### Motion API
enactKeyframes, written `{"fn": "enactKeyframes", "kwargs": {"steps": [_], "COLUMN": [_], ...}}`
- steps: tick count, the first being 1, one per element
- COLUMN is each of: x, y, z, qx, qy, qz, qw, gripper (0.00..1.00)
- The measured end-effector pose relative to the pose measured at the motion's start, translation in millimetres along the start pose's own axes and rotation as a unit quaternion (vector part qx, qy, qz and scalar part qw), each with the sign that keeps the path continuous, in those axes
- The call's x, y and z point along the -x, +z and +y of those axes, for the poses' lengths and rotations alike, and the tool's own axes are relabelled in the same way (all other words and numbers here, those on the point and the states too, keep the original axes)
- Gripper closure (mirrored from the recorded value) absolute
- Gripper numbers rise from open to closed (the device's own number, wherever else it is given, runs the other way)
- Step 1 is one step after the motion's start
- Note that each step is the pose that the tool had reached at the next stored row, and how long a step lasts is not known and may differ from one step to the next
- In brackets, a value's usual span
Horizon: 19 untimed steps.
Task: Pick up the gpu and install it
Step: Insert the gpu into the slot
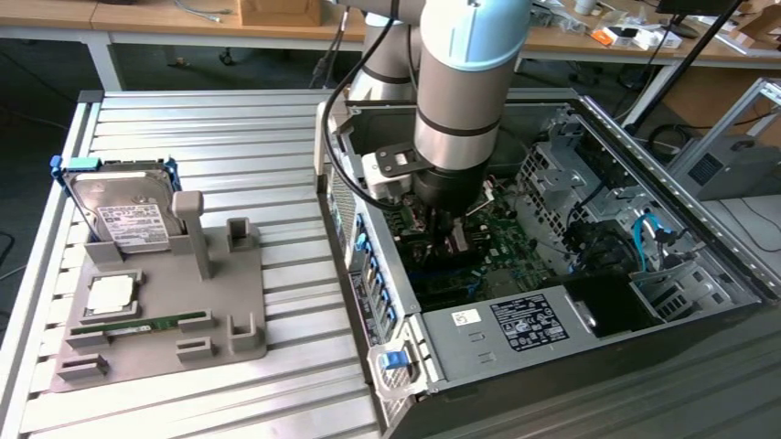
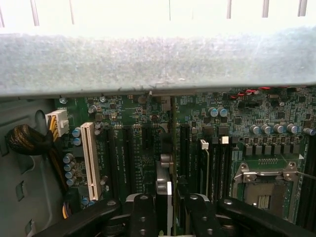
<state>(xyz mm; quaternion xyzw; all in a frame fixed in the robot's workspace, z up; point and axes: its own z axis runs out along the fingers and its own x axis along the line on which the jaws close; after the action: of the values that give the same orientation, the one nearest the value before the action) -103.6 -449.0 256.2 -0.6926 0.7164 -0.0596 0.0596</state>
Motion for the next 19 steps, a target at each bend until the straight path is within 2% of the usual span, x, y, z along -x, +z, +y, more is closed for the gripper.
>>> {"fn": "enactKeyframes", "kwargs": {"steps": [19], "x": [0.1], "y": [1.2], "z": [0.2], "qx": [-0.0001], "qy": [0.0], "qz": [-0.0002], "qw": [1.0], "gripper": [0.73]}}
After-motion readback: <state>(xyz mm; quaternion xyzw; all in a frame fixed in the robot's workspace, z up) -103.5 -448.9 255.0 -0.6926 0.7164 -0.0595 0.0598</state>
